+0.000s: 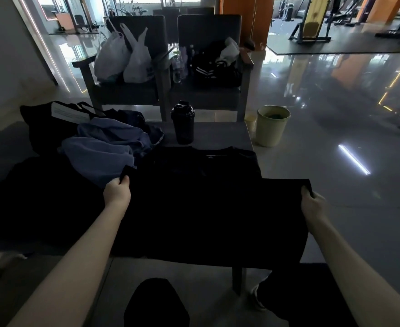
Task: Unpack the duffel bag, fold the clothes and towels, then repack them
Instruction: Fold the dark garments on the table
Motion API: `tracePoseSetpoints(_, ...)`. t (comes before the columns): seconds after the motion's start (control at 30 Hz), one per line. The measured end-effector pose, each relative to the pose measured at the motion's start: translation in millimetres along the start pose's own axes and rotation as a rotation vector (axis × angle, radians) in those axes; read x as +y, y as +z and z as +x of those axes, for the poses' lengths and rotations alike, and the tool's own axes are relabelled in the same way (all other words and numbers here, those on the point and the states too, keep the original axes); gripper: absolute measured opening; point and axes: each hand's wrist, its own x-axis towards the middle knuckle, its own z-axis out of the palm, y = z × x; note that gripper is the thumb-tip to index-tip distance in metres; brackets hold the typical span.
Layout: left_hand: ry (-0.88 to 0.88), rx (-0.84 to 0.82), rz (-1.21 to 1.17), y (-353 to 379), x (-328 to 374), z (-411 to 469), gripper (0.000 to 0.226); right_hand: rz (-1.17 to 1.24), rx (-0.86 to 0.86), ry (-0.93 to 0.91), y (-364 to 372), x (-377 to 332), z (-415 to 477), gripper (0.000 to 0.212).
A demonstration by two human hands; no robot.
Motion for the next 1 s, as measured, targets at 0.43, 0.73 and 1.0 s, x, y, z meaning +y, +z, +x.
tracePoseSetpoints(0.43, 0.472, 0.018, 0.794, 49.2, -11.8, -27.6, 0.059, -0.630, -0.315, -0.306, 45.5, 16.9, -25.8, 0.060)
tracePoseSetpoints(0.73, 0.549, -0.006, 0.962, 78.0, 15.2, 7.7, 0.081, -1.006, -0.544, -0.491, 78.6, 21.2, -45.4, 0.055)
tracePoseSetpoints(1.0, 0.384, -0.098, 1.143, 84.4, 23.0, 56.8, 0.056, -1.069, -0.520, -0.549, 95.9, 22.4, -35.6, 0.054)
